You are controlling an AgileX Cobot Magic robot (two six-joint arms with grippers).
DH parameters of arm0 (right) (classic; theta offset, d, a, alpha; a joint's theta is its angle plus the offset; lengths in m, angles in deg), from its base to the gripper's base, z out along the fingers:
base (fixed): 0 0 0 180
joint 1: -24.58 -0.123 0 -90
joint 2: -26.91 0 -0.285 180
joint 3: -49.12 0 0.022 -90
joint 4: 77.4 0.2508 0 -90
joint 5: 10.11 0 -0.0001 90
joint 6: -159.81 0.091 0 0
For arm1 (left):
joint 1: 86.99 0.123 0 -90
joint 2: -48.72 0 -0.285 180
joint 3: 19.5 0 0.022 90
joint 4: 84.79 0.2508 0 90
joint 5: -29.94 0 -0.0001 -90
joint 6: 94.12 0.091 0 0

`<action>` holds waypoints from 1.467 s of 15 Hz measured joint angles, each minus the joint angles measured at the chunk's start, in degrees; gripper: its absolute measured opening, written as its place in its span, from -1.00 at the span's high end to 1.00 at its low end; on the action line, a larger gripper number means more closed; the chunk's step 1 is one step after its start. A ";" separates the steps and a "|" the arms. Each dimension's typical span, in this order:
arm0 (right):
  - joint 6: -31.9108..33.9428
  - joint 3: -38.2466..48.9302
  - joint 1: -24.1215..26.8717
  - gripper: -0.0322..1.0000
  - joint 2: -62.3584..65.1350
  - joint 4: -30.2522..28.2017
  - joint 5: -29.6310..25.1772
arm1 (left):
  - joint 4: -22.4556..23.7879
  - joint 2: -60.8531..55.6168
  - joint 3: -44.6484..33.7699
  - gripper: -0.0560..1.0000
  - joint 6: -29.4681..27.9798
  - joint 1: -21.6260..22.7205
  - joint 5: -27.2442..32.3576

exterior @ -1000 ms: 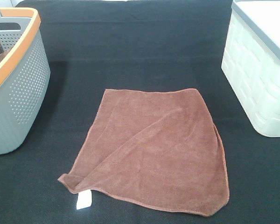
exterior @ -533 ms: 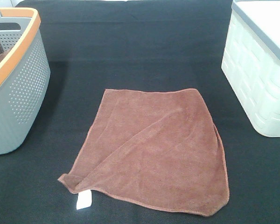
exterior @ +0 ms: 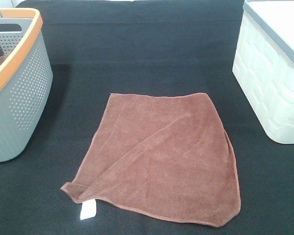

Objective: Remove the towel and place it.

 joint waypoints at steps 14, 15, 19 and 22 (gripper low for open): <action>0.00 0.17 0.00 -0.44 -1.03 0.23 0.23 | -0.06 0.00 -2.46 -0.63 -1.09 0.00 -7.68; 0.00 0.17 0.00 -0.44 -1.03 0.23 0.23 | -0.06 0.00 -2.46 -0.63 -1.09 0.00 -7.73; 0.00 0.17 0.00 -0.44 -1.03 0.23 0.23 | -0.06 0.00 -2.46 -0.63 -1.09 8.37 -7.73; 0.00 0.17 1.89 -0.44 -1.03 0.34 0.23 | -0.06 0.00 -2.46 -0.63 -1.09 22.63 -7.79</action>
